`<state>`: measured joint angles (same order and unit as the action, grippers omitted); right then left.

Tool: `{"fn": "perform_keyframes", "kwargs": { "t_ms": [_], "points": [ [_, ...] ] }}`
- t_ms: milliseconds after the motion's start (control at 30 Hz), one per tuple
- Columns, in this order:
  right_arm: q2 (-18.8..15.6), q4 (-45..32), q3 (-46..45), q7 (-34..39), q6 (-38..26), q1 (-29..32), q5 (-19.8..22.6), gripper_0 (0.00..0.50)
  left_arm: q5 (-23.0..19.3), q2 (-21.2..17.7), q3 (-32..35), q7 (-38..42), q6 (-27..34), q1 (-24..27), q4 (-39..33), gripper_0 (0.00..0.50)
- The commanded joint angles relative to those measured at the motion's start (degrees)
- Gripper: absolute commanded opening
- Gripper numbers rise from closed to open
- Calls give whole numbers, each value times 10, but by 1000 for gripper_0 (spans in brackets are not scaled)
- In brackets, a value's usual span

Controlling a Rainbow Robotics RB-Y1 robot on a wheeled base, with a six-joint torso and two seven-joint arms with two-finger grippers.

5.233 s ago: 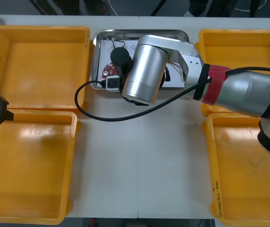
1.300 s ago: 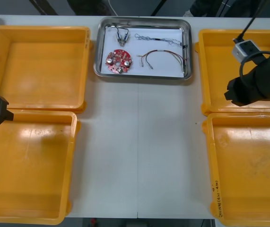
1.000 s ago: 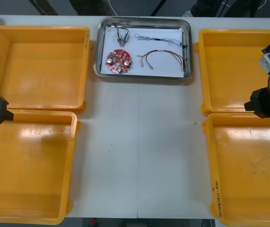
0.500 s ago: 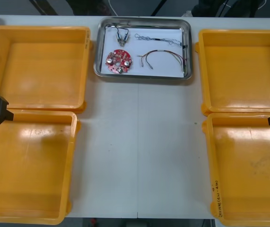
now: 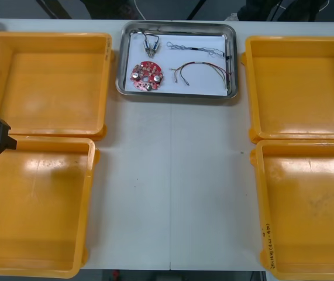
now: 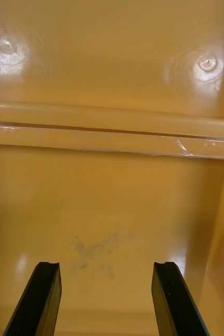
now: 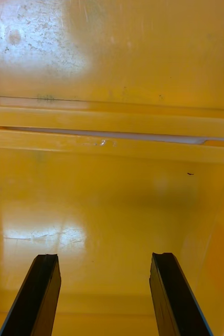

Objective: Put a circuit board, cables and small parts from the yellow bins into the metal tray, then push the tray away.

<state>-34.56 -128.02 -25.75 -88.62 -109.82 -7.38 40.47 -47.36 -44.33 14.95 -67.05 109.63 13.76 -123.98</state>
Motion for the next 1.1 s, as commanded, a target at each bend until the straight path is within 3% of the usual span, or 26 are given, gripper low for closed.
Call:
{"fn": "perform_keyframes", "kwargs": {
  "t_ms": [33, 1100],
  "points": [
    [-22, -2, -20, 25, -2, 7, 5, 500, -4, -24, 17, -21, 4, -7, -17, 500],
    [-22, 10, -16, 66, -2, 10, -1, 500, -4, -24, 17, -21, 4, -7, -17, 500]
  ]
}}
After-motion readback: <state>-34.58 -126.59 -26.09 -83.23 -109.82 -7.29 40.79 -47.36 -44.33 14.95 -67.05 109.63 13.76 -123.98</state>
